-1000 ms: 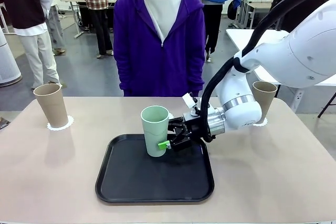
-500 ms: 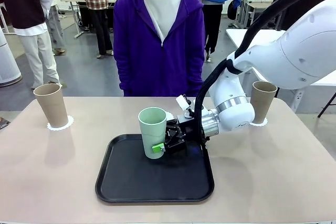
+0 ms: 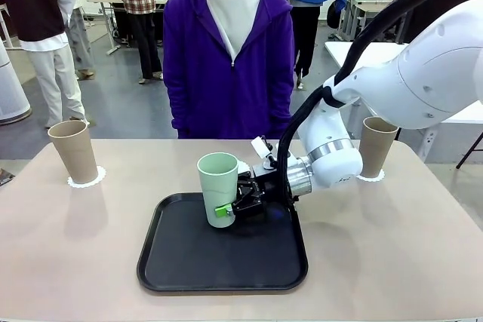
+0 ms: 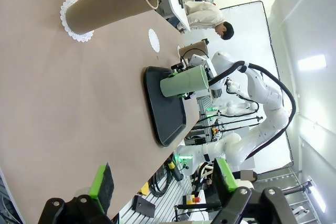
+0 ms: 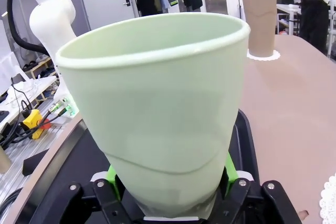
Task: Place coasters on the table and set cups on them.
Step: Take one Reusable plastic cup from the Flat Tray and place it on a coaster set by the human.
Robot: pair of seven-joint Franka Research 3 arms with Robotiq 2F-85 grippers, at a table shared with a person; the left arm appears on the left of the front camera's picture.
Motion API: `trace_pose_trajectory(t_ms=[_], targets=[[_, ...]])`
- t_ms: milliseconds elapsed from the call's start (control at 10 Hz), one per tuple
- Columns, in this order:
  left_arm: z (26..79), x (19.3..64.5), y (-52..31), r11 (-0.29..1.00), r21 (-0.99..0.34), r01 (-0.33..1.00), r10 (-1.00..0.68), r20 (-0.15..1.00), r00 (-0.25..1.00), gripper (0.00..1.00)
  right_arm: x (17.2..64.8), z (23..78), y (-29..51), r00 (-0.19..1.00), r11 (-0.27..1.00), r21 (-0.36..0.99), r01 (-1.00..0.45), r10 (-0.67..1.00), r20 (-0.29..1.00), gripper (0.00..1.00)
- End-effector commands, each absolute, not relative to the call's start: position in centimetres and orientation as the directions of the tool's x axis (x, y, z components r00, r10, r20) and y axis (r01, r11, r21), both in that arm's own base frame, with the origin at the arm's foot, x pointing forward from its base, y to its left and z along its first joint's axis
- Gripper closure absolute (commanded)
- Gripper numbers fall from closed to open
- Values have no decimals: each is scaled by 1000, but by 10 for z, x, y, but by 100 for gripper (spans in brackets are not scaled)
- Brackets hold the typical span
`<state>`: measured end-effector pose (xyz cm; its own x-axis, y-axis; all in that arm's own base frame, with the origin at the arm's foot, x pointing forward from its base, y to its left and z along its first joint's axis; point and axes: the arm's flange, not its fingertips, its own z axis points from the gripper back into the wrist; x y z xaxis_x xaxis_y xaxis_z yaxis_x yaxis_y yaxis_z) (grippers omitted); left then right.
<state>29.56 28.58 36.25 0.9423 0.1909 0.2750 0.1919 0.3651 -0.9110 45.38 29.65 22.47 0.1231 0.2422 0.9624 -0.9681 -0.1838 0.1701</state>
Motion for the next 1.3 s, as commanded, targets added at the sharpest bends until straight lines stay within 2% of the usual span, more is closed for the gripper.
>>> trace_pose_trajectory(t_ms=[0,100,200,300,400,700,900,1100,1200], targets=[[363,294,287,366,-910,195,198,280,939,0,454,221,298,120,-167,158,-973,216,969,100],[363,294,287,366,-910,195,198,280,939,0,449,225,296,138,-145,171,-975,214,967,100],[363,294,287,366,-910,195,198,280,939,0,441,236,295,165,-112,194,-975,222,961,37],[363,294,287,366,-910,195,198,280,939,0,428,263,291,223,-31,236,-971,233,947,37],[363,294,287,366,-910,195,198,280,939,0,414,298,286,239,-19,249,-968,221,946,37],[363,294,287,366,-910,195,198,280,939,0,385,407,267,195,25,194,-981,222,955,37],[363,294,287,366,-910,195,198,280,939,0,378,443,266,162,63,152,-986,232,959,37],[363,294,287,366,-910,195,198,280,939,0,373,452,268,139,66,126,-990,260,955,37],[363,294,287,366,-910,195,198,280,939,0,376,461,265,135,50,127,-991,208,969,37]])
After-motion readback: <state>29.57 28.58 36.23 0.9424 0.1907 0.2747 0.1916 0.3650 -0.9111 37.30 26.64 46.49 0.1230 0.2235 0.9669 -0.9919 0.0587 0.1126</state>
